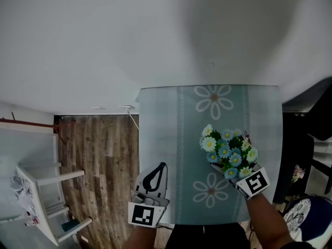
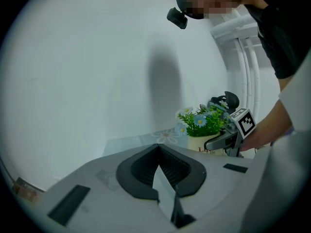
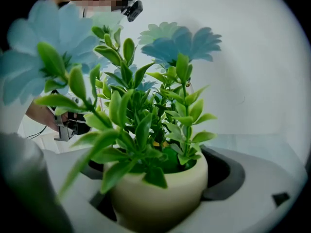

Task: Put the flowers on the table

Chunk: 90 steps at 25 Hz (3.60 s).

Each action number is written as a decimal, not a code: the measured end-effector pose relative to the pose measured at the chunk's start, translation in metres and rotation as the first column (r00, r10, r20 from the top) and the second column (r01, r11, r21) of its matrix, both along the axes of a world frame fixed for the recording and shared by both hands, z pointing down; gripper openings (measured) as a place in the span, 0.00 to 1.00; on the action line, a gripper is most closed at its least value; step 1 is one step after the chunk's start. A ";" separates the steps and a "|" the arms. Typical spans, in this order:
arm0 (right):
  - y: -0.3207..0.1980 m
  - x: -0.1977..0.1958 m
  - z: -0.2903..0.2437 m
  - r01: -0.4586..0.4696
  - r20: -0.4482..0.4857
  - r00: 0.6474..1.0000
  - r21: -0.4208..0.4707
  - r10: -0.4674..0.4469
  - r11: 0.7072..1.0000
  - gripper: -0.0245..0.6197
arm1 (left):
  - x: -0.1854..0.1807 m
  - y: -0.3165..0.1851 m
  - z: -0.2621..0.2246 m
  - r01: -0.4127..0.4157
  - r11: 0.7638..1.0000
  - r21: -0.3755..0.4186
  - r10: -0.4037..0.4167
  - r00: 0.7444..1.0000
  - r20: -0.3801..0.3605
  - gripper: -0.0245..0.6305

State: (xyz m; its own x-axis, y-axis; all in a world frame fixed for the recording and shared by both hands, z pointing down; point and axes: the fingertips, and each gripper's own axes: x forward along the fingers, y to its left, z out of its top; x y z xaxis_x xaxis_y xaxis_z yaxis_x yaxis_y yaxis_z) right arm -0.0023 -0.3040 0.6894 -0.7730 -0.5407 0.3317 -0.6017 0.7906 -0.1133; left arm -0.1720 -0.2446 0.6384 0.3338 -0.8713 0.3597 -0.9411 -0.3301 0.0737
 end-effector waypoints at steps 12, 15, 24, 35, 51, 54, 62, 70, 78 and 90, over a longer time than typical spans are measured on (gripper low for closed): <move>0.005 0.001 0.009 0.028 -0.078 0.996 -0.053 -0.032 0.998 0.89 | -0.003 0.002 -0.021 0.027 0.999 0.022 -0.027 1.000 0.011 0.04; 0.010 0.005 0.008 0.019 -0.100 0.995 -0.047 -0.024 0.999 0.89 | 0.003 0.004 -0.027 0.018 0.999 0.030 -0.018 1.000 0.009 0.04; 0.021 0.015 -0.001 -0.003 -0.108 0.994 -0.051 -0.003 0.999 0.89 | 0.008 0.016 -0.040 0.005 0.999 0.035 -0.005 1.000 0.008 0.04; 0.042 0.024 -0.045 -0.048 -0.074 0.996 -0.007 0.047 0.999 0.89 | 0.012 0.033 -0.075 -0.016 0.995 0.103 0.016 1.000 0.005 0.04; 0.074 0.028 -0.138 -0.103 0.018 0.995 0.122 0.102 0.987 0.89 | 0.014 0.053 -0.141 -0.060 0.973 0.223 0.054 0.998 0.036 0.04; 0.077 0.036 -0.155 -0.141 0.024 0.990 0.121 0.139 0.983 0.89 | 0.013 0.058 -0.150 -0.068 0.971 0.231 0.060 0.997 0.039 0.04; 0.082 0.052 -0.191 -0.170 0.040 0.985 0.139 0.166 0.976 0.88 | 0.007 0.067 -0.170 -0.053 0.961 0.272 0.044 0.998 0.038 0.04; 0.081 0.078 -0.229 -0.257 0.033 0.966 0.187 0.255 0.948 0.88 | 0.005 0.065 -0.198 -0.047 0.943 0.329 0.035 0.999 0.041 0.04; 0.090 0.080 -0.263 -0.275 0.089 0.961 0.232 0.261 0.933 0.79 | 0.011 0.072 -0.221 -0.091 0.933 0.347 0.076 0.995 0.057 0.04; 0.086 0.088 -0.284 -0.324 0.105 0.946 0.292 0.306 0.900 0.17 | 0.003 0.069 -0.237 -0.096 0.925 0.368 0.068 0.994 0.090 0.04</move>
State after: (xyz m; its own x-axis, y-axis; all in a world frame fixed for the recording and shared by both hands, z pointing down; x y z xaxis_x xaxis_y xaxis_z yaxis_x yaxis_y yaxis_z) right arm 0.0852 -0.2175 0.4050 -0.5580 -0.8263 0.0765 -0.8247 0.5624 0.0600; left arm -0.1692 -0.1751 0.4017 0.3946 -0.9179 0.0423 -0.9077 -0.3965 -0.1375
